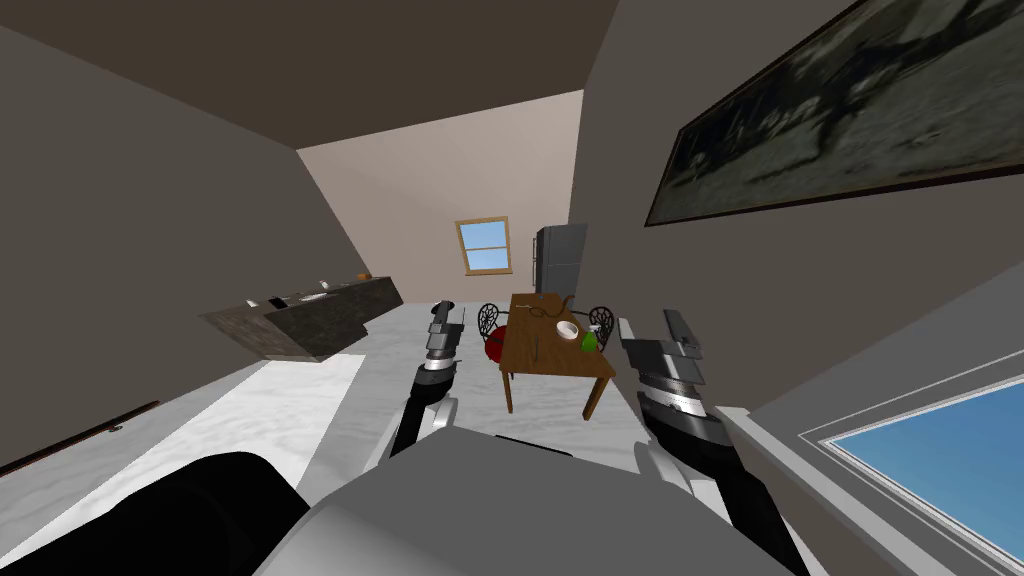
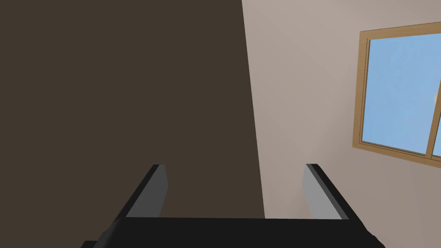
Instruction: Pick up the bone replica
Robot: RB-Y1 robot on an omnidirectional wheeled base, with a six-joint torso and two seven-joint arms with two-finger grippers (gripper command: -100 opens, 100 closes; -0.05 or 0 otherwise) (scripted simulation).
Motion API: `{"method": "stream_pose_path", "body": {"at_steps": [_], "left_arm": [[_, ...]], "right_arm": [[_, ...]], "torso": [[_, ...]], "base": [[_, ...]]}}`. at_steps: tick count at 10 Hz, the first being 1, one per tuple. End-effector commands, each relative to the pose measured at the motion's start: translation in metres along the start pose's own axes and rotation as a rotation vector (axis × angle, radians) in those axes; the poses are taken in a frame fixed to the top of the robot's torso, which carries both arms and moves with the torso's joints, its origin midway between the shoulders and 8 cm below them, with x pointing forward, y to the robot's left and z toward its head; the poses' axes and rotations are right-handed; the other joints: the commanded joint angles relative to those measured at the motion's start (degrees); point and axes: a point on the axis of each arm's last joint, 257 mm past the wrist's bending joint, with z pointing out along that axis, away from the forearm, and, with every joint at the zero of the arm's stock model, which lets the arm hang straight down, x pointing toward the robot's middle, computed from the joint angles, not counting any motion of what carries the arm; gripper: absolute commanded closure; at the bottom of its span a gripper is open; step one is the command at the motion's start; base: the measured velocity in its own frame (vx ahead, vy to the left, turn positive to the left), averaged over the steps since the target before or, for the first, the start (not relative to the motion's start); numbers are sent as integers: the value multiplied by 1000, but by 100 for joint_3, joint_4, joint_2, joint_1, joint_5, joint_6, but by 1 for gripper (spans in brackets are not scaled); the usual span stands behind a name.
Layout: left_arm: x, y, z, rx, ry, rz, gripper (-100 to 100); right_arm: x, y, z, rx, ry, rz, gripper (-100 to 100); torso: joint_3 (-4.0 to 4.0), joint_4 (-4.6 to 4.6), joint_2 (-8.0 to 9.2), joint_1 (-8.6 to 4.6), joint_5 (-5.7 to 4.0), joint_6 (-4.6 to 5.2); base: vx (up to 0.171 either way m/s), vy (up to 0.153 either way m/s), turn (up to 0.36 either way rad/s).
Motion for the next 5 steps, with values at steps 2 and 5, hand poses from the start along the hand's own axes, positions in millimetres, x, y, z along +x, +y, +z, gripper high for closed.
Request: {"method": "stream_pose_path", "body": {"at_steps": [2, 5], "left_arm": [[0, 0, 0, 0, 0, 0, 0], [0, 0, 0, 0, 0, 0, 0]], "right_arm": [[20, -19, -3, 39, 91, -39, -100], [45, -52, -13, 101, 212, -100, -100]], "torso": [[1, 0, 2, 22, 4, -1], [2, 1, 4, 82, 18, -2]], "base": [[-1, 130, 49], [-9, 212, 44]]}}
